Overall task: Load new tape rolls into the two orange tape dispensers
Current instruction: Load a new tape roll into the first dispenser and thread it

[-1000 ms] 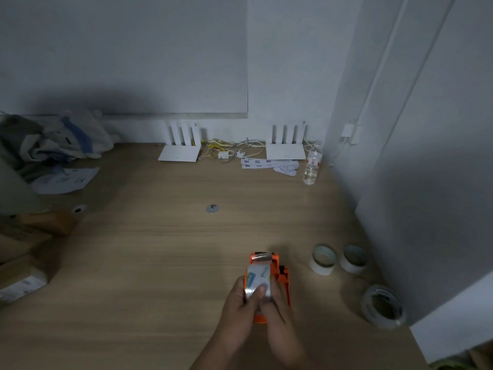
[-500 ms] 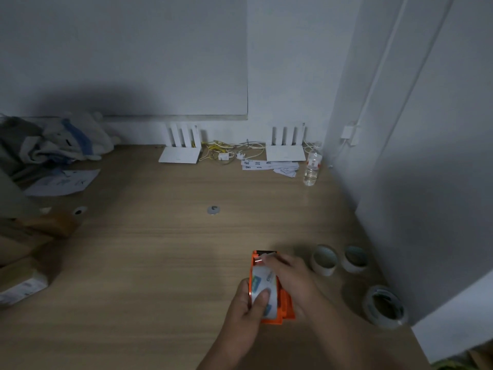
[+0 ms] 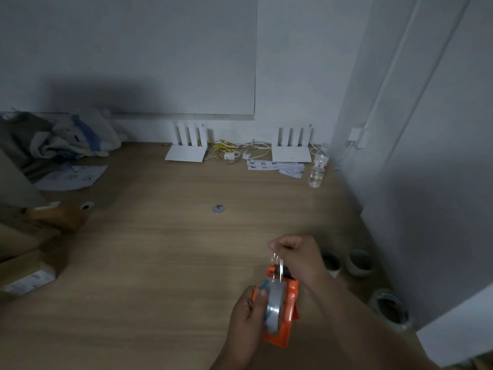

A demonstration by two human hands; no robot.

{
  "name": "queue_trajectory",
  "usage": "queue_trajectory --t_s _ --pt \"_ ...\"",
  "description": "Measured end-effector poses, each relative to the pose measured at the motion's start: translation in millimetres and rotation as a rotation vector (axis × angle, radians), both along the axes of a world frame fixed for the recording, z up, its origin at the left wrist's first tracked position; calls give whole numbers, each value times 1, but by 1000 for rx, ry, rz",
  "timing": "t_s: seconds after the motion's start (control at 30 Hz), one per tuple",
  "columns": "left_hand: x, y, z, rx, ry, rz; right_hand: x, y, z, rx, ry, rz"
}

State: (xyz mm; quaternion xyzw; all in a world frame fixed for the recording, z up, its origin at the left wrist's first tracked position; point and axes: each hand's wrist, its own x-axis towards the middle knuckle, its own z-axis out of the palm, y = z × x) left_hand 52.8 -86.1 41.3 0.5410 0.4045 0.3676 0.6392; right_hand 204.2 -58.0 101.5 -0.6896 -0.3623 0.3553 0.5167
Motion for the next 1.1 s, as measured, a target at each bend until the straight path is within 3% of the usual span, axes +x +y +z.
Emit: queue_trajectory --t_s 0.33,0.6,0.83,1.1 --pt "-8 -4 -5 -5 -13 -54 5 0 6 67 -68 -5" --pt "-3 -2 3 25 2 98 11 11 16 128 -60 -96" --pt "-5 -7 12 70 15 46 18 15 24 127 -27 -145" --pt "-4 3 24 71 59 162 8 16 41 242 -75 -202"
